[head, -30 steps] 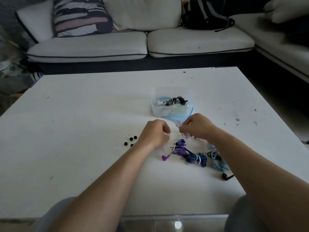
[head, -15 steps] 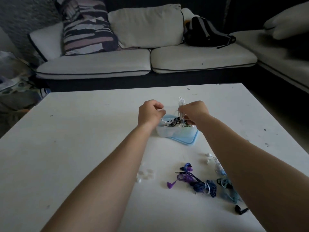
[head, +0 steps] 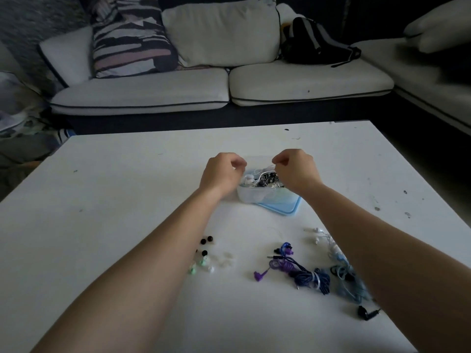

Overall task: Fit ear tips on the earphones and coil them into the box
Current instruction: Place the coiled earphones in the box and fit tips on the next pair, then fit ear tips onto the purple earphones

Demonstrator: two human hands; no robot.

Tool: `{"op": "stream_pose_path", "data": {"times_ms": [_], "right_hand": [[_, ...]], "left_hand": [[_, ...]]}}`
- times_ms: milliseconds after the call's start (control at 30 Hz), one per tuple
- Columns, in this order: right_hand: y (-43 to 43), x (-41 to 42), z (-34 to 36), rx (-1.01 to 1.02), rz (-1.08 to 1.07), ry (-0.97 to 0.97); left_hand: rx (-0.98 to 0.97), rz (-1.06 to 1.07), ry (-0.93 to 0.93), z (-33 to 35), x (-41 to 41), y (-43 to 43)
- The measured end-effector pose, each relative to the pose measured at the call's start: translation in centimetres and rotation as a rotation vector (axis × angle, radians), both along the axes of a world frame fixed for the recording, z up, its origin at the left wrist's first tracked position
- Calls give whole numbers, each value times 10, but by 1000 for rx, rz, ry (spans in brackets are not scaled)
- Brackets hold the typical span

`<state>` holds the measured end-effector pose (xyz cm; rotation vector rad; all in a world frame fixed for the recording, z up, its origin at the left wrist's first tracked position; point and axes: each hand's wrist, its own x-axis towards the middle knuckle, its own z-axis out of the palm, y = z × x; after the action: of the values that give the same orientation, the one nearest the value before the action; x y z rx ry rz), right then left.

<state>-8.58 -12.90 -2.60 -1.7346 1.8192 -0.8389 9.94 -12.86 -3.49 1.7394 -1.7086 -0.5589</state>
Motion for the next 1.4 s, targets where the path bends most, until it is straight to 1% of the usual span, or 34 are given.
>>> {"op": "stream_pose_path", "data": {"times_ms": [133, 200, 267, 333, 367, 433, 500, 533, 633, 767, 900, 1000, 1167, 1300, 1400], "right_hand": [[37, -15, 1, -29, 88, -35], [56, -22, 0, 52, 165, -16], [73, -29, -2, 214, 281, 71], [89, -33, -6, 363, 389, 191], [96, -33, -8, 392, 417, 243], [109, -31, -14, 370, 436, 313], [118, -28, -17, 377, 446, 351], [122, -25, -17, 401, 455, 380], [128, -22, -17, 444, 470, 518], [125, -24, -15, 524, 501, 549], [124, -29, -11, 602, 563, 602], [122, -30, -8, 578, 564, 645], [118, -40, -6, 548, 465, 601], [116, -41, -10, 502, 418, 620], [115, -39, -7, 470, 436, 666]], "left_hand": [[-12, -34, 20, 5, 0, 47], [30, -83, 9, 3, -4, 71], [138, -145, -12, -4, -9, 93], [290, -192, -65, -13, -15, 113], [364, -214, -112, -18, -18, 120], [485, -267, -216, -27, -22, 132], [546, -314, -282, -33, -25, 140], [547, -327, -292, -35, -26, 143], [460, -338, -331, -39, -33, 148], [374, -345, -307, -40, -45, 148], [332, -355, -323, -41, -53, 147], [355, -351, -253, -37, -52, 144], [371, -342, -191, -17, -34, 138], [401, -318, -15, 2, -14, 135], [405, -323, 127, 15, -3, 134]]}}
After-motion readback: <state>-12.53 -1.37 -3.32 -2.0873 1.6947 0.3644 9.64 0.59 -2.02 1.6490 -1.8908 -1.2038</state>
